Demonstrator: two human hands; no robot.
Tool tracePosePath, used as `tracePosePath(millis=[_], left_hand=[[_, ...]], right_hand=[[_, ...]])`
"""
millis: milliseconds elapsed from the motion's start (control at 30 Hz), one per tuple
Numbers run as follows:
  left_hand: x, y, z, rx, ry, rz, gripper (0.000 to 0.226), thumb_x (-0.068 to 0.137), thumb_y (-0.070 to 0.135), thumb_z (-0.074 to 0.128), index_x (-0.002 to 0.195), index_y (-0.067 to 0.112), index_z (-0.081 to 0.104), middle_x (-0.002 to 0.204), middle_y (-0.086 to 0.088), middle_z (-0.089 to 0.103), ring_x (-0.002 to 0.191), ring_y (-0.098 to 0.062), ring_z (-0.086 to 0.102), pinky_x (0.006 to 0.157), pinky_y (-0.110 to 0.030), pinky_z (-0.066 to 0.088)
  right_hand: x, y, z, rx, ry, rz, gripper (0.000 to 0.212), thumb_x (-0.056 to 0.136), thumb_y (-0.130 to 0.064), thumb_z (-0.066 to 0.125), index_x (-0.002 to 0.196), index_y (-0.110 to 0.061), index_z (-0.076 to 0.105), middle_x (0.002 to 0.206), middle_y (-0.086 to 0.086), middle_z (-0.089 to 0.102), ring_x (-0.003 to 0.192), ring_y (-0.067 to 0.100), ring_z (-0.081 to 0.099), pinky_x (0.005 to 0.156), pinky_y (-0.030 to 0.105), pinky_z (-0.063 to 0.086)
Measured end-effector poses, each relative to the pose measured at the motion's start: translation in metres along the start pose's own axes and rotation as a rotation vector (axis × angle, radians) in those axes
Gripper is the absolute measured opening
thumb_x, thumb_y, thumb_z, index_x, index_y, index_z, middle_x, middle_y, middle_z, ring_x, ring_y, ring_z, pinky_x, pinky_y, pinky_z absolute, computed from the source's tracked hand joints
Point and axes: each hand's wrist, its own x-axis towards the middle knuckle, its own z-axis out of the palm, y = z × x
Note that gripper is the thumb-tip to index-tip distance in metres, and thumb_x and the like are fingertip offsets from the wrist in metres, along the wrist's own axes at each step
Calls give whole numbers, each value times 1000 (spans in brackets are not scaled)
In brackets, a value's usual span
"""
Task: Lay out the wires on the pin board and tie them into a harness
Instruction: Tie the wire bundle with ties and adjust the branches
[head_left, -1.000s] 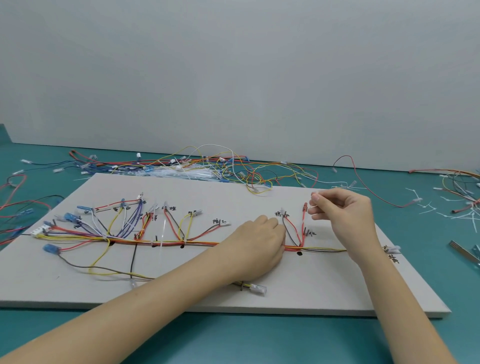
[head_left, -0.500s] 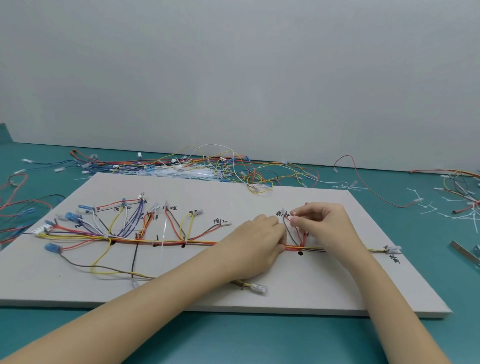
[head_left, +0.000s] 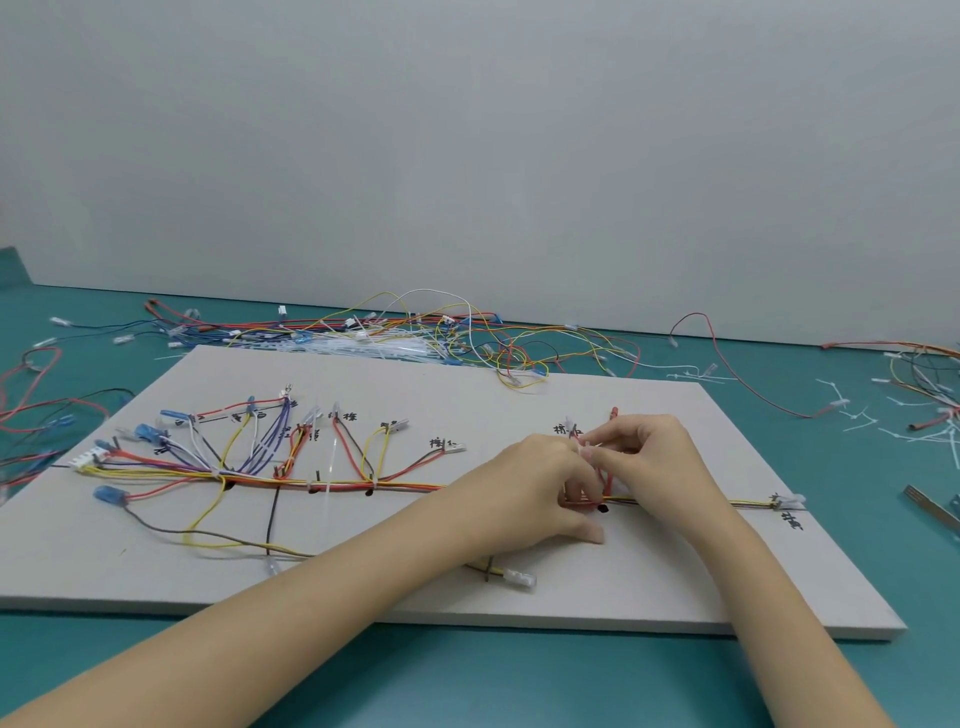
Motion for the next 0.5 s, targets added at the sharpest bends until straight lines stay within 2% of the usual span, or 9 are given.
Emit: tracePosePath(millis=[67,167,233,333,433,500], left_hand=[[2,1,1,7,6,14,27,79,30,79,96,9,75,96,-5,65,82,-11,51,78,-29,44],[3,2,5,44,13,43,22,82,30,76,92,11,76,100,-3,65,86,-12,53,79,-31,44],[3,1,5,62,11,60,24,82,36,75,91,13,76,100,0,62,84,-6,46,76,-27,41],[2,2,3,87,-14,68,36,75,49,77,88,15,76,93,7,54,81,1,37,74,-25,39],[3,4,3,99,-53,53,39,72,53,78,81,15,74,98,5,56,85,-7,44,77,-31,45],[4,5,4,98,-56,48,38,75,50,77,83,13,75,102,2,59,90,-11,49,80,-33,45]], right_hand=[[-1,-1,0,10,-21,8,7,81,1,72,84,-4,75,72,14,72,65,25,68,63,30,54],[-2,-1,-2,15,-46,23,9,81,3,70,85,-3,75,65,11,71,54,15,64,51,18,48],[-2,-2,-2,16,-43,38,10,82,4,69,84,-3,75,60,6,69,49,9,61,49,14,45],[-2,-3,-3,-3,-41,40,13,81,6,66,84,-4,75,57,7,68,49,11,59,50,16,46],[-3,-5,-2,-12,-50,34,15,80,5,65,82,-7,75,58,10,69,50,13,59,51,17,47],[-3,-4,-2,-7,-49,37,15,80,5,66,82,-7,75,58,10,69,50,13,59,51,18,47]])
